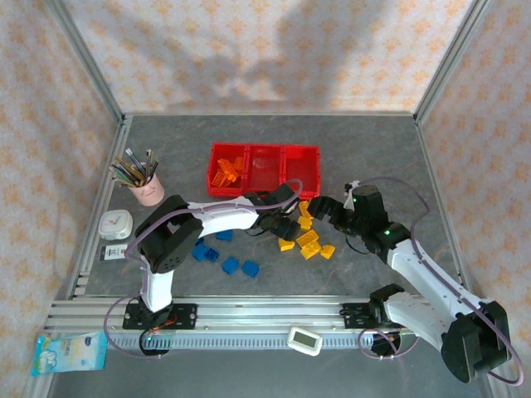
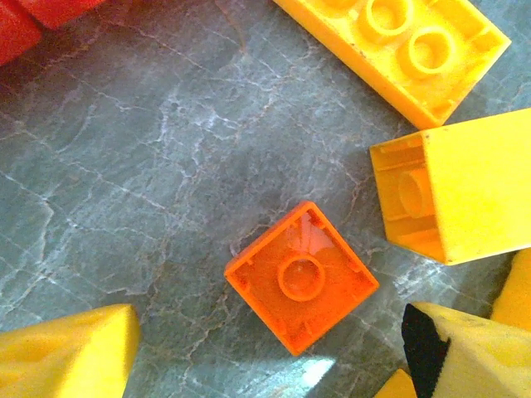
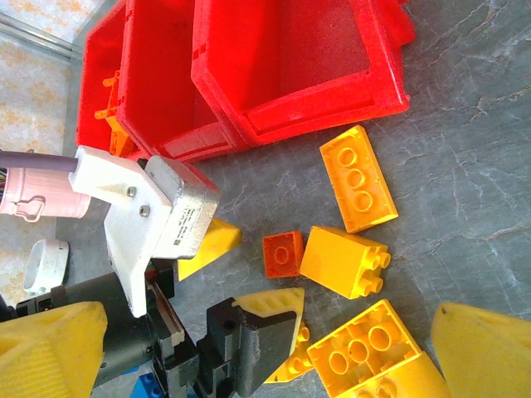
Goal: Sort the legos into containers by color
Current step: Move the lego to the bottom-center of the table, then pick up the lego from the center of the table.
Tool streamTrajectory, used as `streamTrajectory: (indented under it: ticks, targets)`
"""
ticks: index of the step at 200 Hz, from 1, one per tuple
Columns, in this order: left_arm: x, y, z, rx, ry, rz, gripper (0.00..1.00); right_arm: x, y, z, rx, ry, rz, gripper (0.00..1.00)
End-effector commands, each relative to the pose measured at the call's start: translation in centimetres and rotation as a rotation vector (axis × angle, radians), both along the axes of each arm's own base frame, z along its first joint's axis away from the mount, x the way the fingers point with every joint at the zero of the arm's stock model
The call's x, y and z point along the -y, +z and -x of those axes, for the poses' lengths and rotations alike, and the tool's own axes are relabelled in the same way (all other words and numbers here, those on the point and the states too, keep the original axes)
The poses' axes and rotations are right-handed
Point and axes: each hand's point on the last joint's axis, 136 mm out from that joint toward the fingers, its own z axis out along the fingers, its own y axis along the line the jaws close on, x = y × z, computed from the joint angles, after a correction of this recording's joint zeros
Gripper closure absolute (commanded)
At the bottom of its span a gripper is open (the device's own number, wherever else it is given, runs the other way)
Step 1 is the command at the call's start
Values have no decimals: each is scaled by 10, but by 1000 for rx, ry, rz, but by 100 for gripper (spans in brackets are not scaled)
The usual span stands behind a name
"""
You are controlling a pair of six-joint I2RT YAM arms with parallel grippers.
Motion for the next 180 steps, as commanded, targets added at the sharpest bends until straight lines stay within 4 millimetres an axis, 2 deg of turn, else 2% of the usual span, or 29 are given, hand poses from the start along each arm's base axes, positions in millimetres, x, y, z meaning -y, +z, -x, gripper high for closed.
streamTrajectory:
  ticks: [1,37,40,48,100,146,180]
  targets:
    - [9,17,6,3,-9,54,14,1,1,-3,3,-11,-7,0]
    - [5,10,4,-1,28,15,15,1,2,-3,4,-10,-9,0]
    - [4,0,5,-16,28,-9,16,1,2,-3,5,-10,-8,0]
    - [2,-5,4,-15,34,-35,16,1,2,-3,3,-11,-8,0]
    - [-5,-18,-12,3,85,-142,16,0,4,-5,6,-9,-15,0]
    - [-13,-17,-18,30,114,-180,24,0,5,-6,6,-10,-13,0]
    - [-21,-13,-16,33,130,-176,34,0,5,-7,8,-8,-13,0]
